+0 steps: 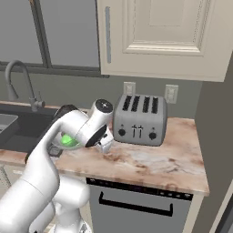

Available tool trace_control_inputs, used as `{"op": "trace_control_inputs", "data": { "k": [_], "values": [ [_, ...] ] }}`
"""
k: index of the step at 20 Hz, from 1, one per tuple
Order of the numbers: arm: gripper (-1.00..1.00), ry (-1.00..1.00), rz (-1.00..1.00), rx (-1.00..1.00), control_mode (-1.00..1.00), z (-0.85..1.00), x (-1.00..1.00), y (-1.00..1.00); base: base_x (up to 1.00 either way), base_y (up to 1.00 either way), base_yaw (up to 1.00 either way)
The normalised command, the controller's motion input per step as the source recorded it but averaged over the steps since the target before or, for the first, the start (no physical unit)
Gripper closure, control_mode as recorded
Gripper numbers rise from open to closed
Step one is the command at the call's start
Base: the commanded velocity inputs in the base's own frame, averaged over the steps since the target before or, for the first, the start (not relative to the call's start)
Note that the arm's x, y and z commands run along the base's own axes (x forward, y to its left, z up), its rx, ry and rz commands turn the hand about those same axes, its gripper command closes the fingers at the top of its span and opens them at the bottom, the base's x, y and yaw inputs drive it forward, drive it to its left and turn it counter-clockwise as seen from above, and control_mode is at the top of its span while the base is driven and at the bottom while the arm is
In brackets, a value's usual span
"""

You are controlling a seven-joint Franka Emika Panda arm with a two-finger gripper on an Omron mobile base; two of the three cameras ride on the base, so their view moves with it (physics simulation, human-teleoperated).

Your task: Dump the eggplant and corn from the bowl so the bowl can be washed. Place the bowl in the sink after clearing the leftovers.

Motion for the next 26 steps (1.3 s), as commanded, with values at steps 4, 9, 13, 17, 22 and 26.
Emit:
{"op": "trace_control_inputs", "data": {
  "k": [4, 9, 13, 17, 22, 26],
  "values": [
    [1.0, 0.0, -0.15, 0.18, -1.0, 0.19, -0.23, 0.0, 0.0, 0.0, 0.0],
    [1.0, 0.0, -0.02, 0.0, -1.0, 0.0, 0.0, 0.0, 0.0, 0.0, 0.0],
    [1.0, 0.0, 0.0, 0.0, -1.0, 0.0, 0.0, 0.0, 0.0, 0.0, 0.0],
    [1.0, 0.0, 0.0, 0.0, -1.0, 0.0, 0.0, 0.0, 0.0, 0.0, 0.0],
    [1.0, 0.01, 0.0, 0.0, 1.0, 0.0, -0.15, 0.0, -0.23, 0.0, 0.0],
    [1.0, 0.0, 0.0, 0.0, 1.0, 0.0, 0.0, 0.0, -0.55, 0.27, 0.0]
  ]
}}
